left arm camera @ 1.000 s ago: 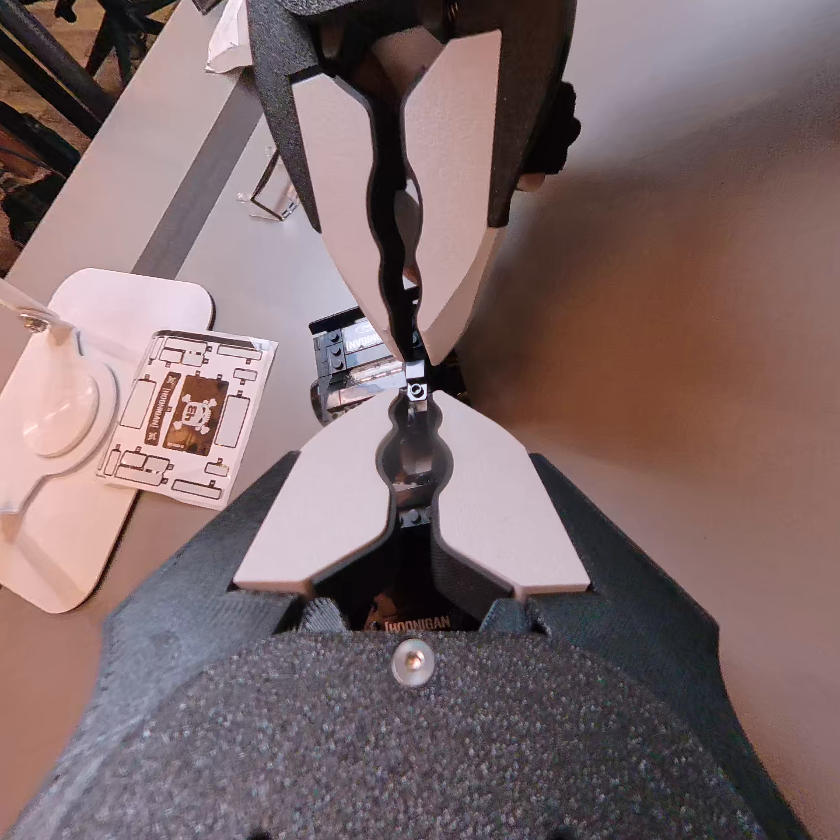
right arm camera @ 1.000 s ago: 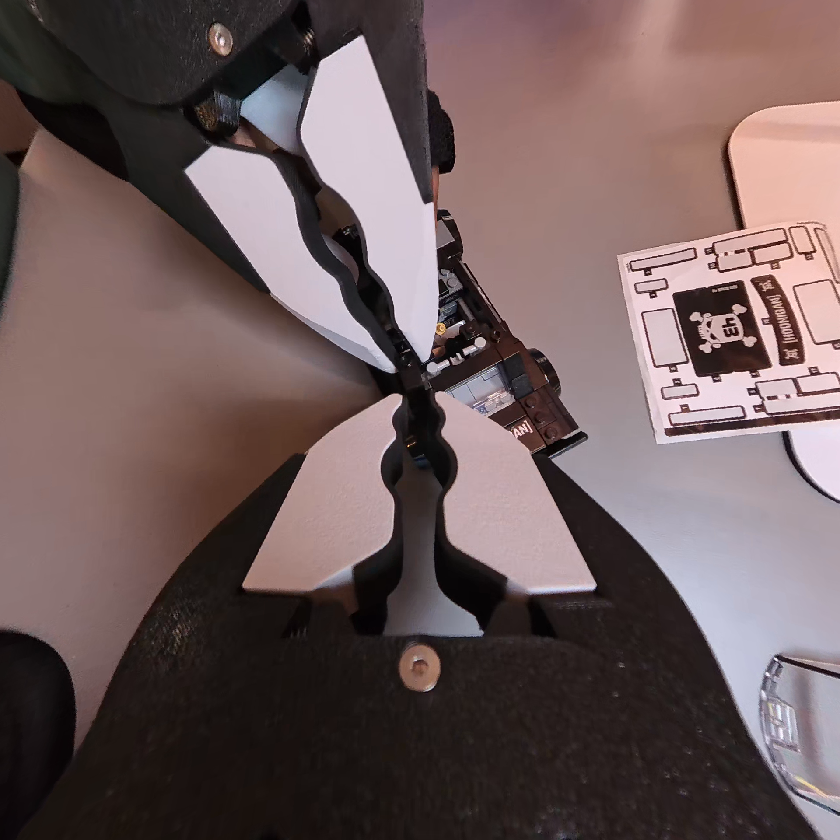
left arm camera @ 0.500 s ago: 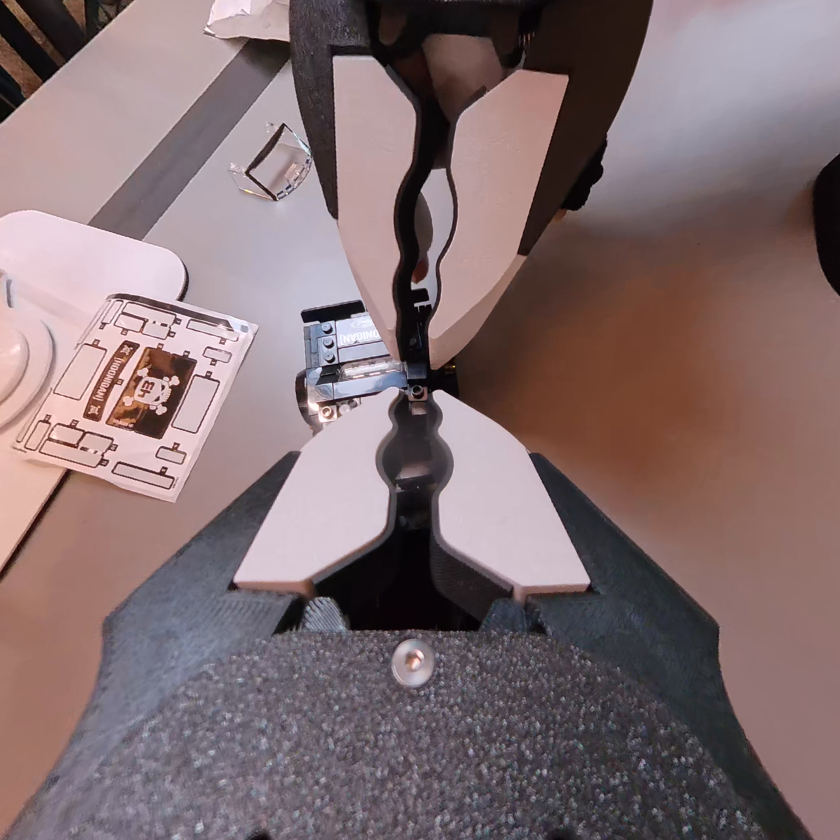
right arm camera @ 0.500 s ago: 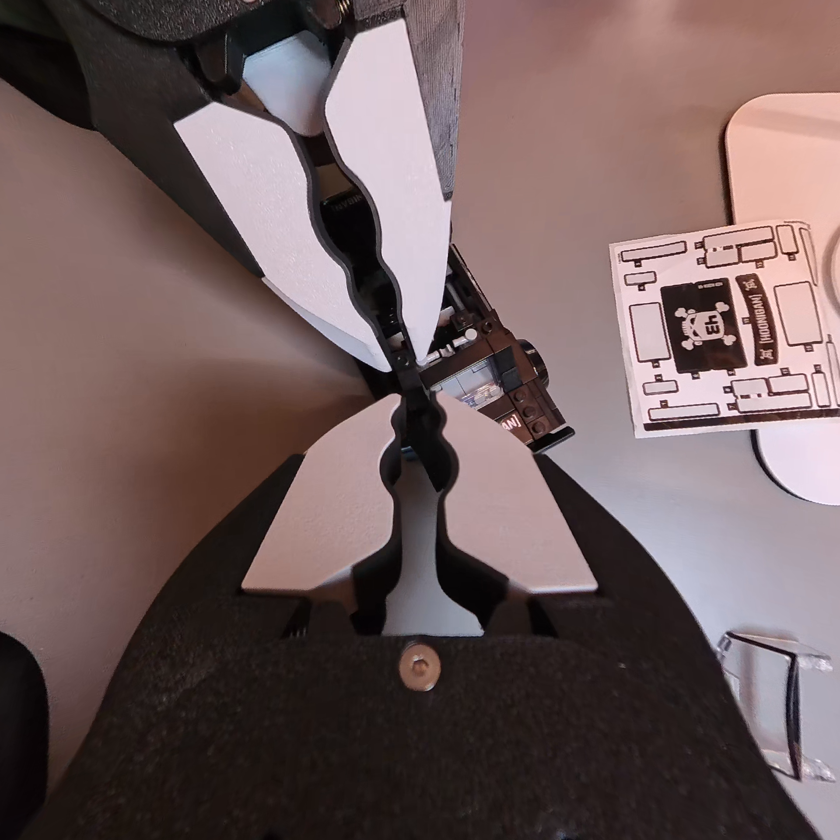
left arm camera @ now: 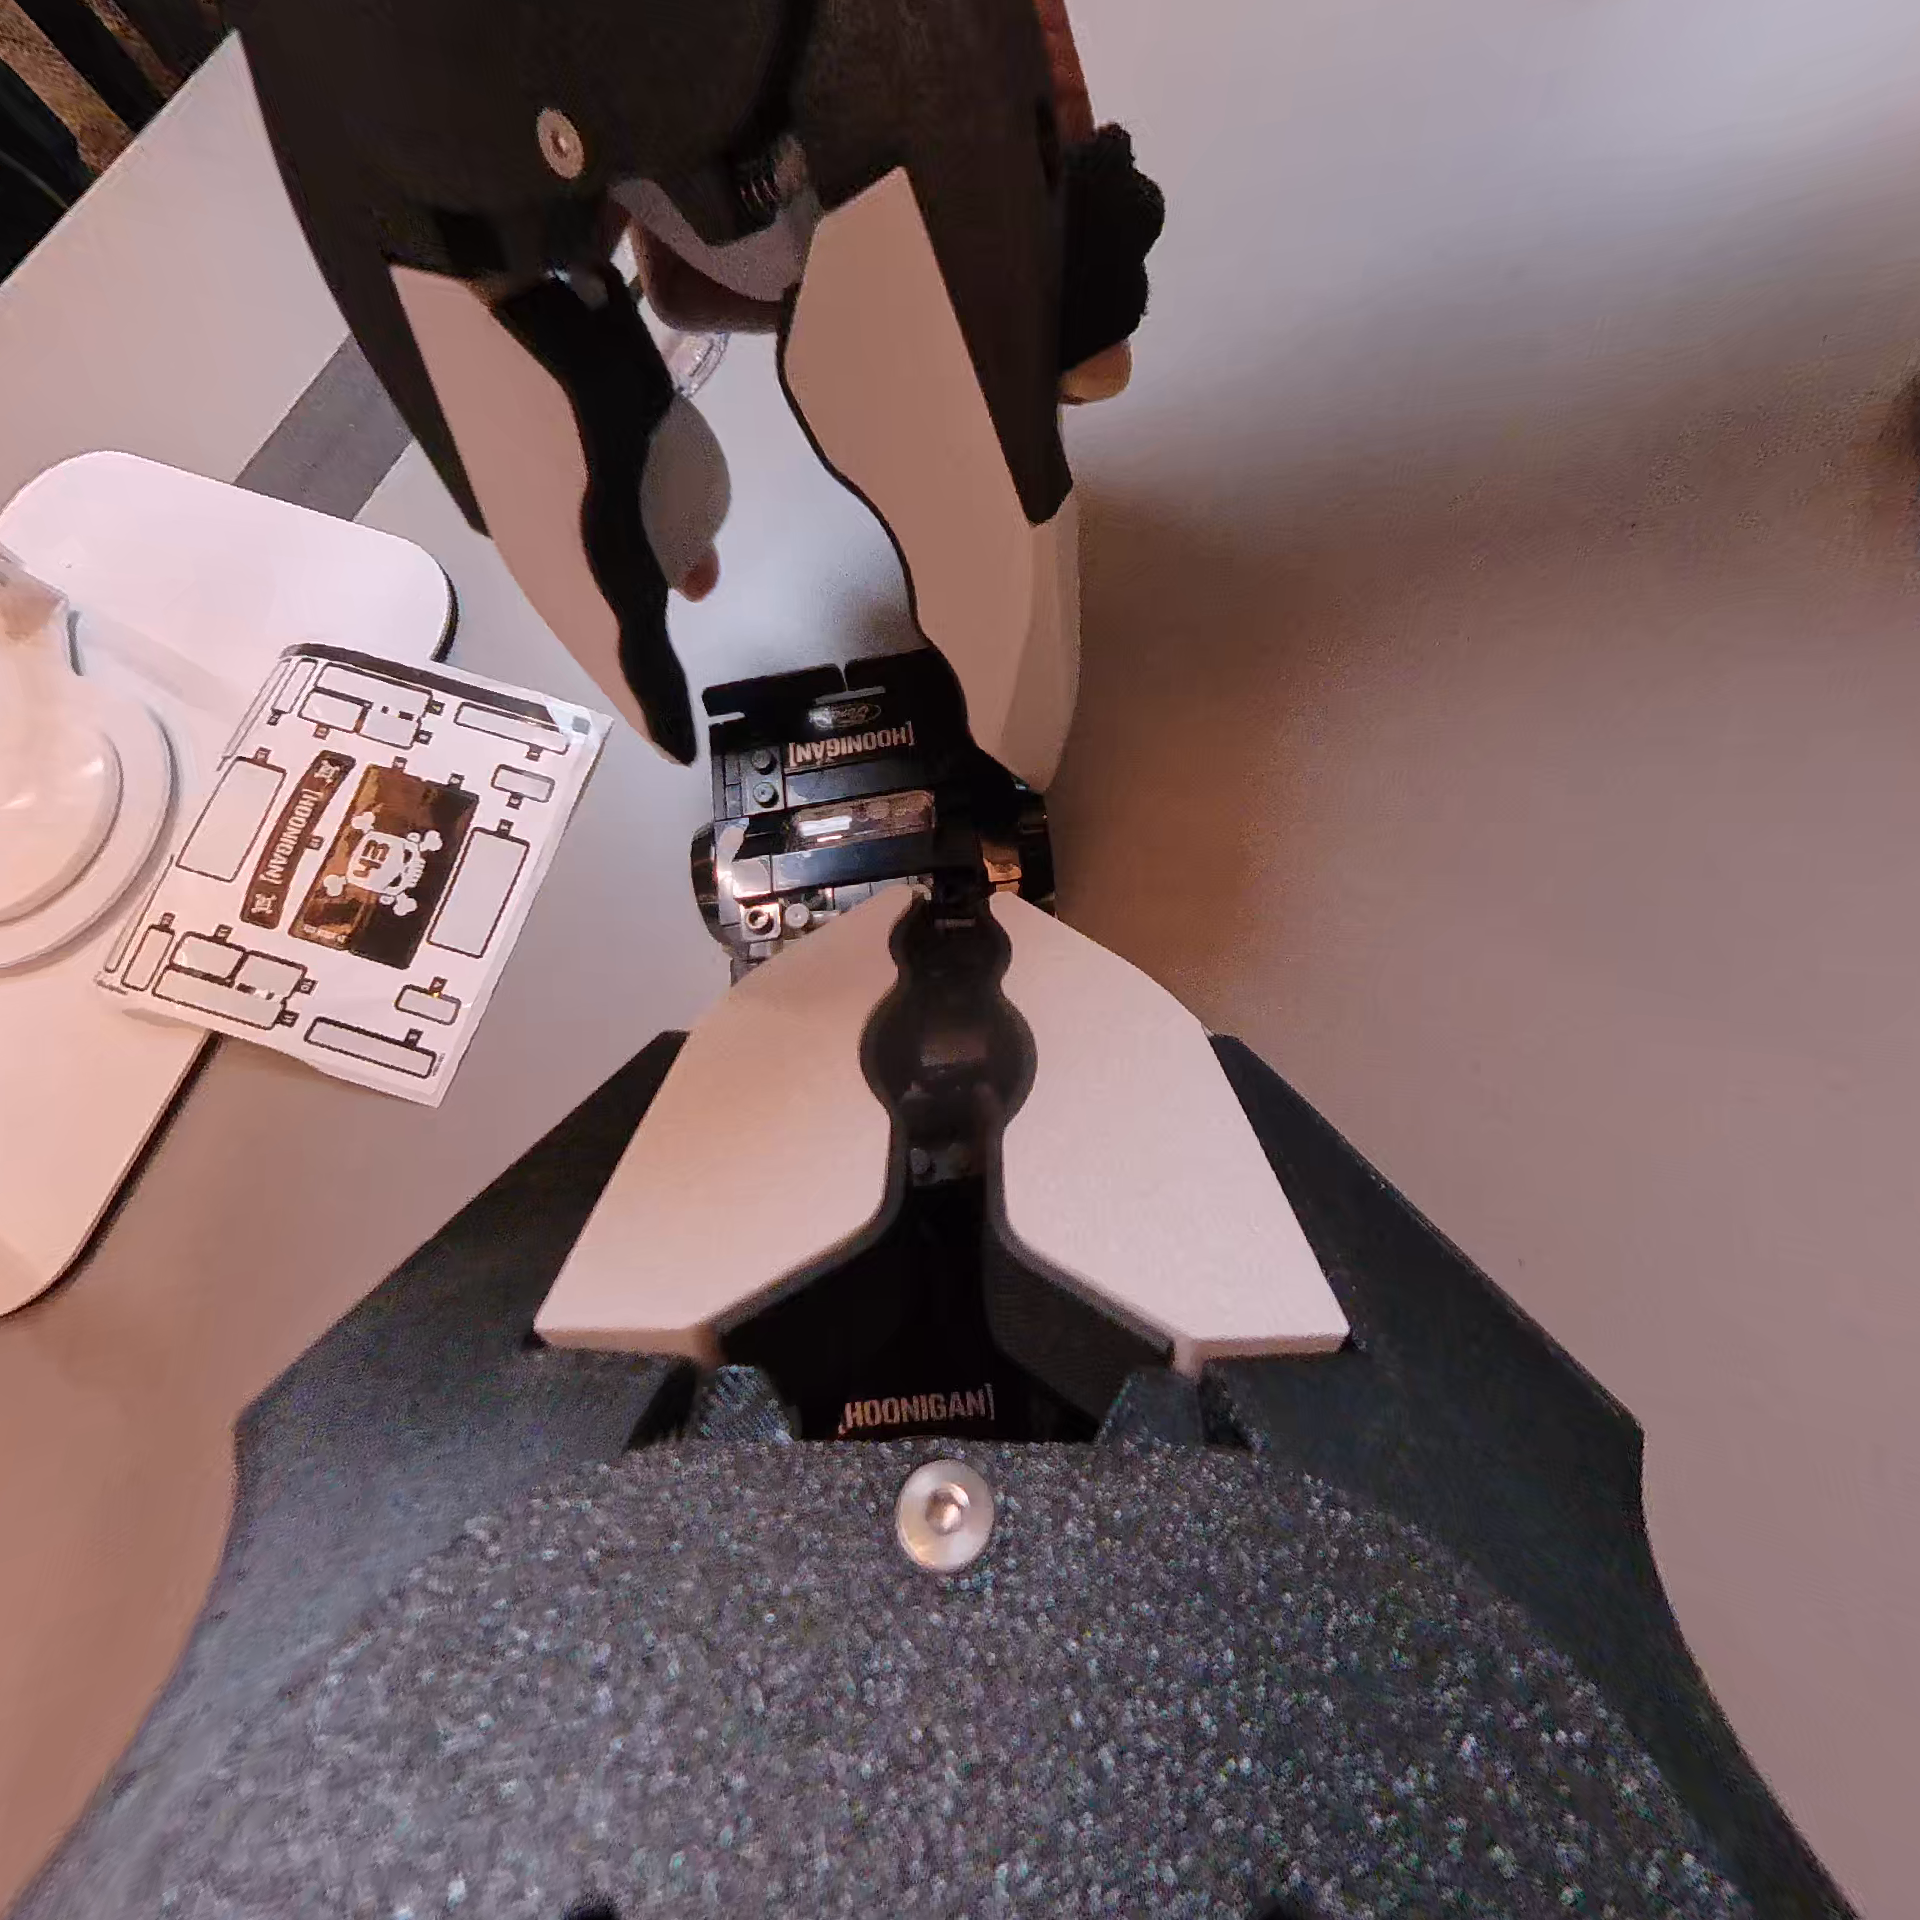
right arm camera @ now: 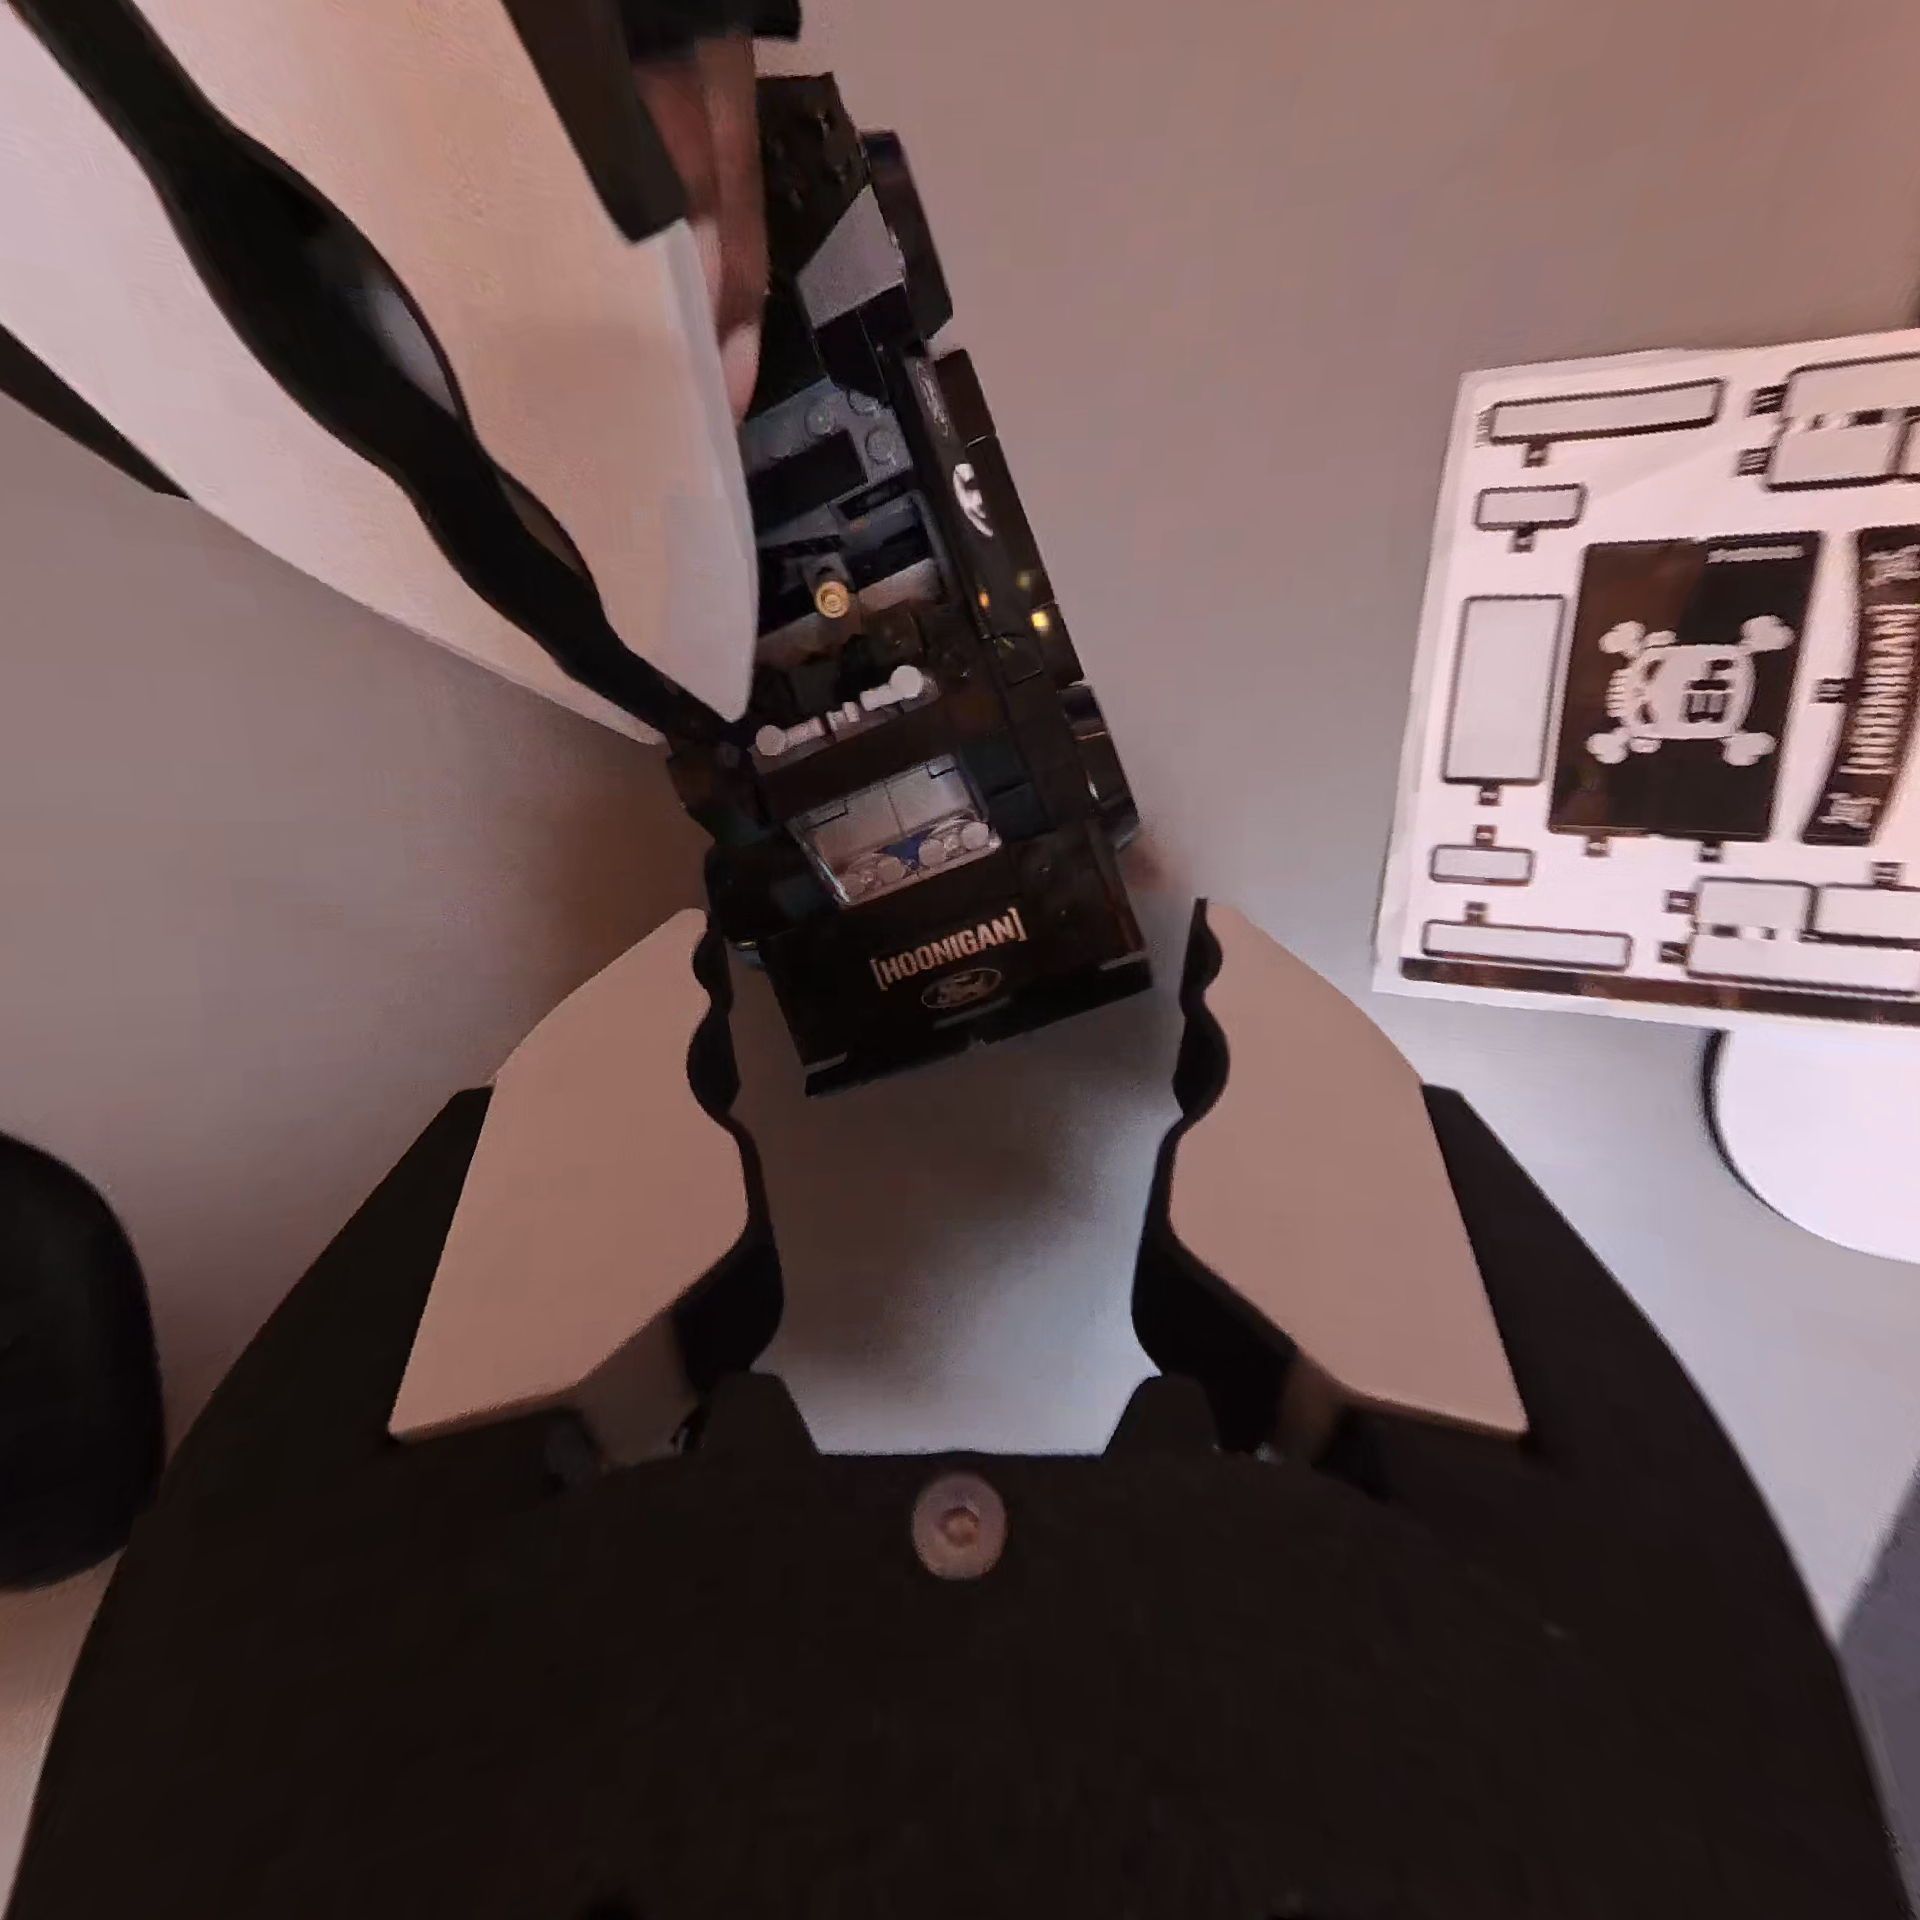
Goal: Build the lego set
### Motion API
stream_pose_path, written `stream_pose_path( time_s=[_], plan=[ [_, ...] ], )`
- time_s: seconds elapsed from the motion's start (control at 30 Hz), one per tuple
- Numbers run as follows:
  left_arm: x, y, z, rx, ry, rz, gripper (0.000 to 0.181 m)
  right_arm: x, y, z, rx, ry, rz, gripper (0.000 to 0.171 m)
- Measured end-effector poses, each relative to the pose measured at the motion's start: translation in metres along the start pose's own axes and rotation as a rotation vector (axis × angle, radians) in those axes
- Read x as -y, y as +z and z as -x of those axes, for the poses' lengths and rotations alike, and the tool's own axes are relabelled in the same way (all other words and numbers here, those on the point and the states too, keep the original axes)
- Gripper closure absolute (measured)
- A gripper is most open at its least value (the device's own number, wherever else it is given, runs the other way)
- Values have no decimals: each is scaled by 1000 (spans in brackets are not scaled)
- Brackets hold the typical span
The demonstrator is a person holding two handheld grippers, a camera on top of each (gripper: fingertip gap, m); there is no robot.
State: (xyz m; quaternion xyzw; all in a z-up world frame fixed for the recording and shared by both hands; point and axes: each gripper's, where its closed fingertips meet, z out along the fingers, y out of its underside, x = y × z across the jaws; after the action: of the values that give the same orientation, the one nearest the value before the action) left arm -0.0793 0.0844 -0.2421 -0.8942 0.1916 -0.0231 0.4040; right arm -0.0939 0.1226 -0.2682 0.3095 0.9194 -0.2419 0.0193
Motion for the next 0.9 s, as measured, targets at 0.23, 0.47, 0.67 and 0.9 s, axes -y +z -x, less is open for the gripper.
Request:
stream_pose_path(
  time_s=[0.23, 0.47, 0.67, 0.9],
  plan=[
    [-3, 0, -6, -23, 27, 9, 173, -12, 11, 8, -173, -93, 45, 90],
    [-5, -3, -10, -30, 35, 19, 173, -14, 15, 12, -236, -169, 90, 94],
    [-6, -9, -28, -73, 41, 26, 173, -18, 16, 32, -223, -171, 96, 95],
    [-8, -13, -61, -110, 61, 23, 173, -24, 21, 69, -283, -57, 77, 95]
  ],
)
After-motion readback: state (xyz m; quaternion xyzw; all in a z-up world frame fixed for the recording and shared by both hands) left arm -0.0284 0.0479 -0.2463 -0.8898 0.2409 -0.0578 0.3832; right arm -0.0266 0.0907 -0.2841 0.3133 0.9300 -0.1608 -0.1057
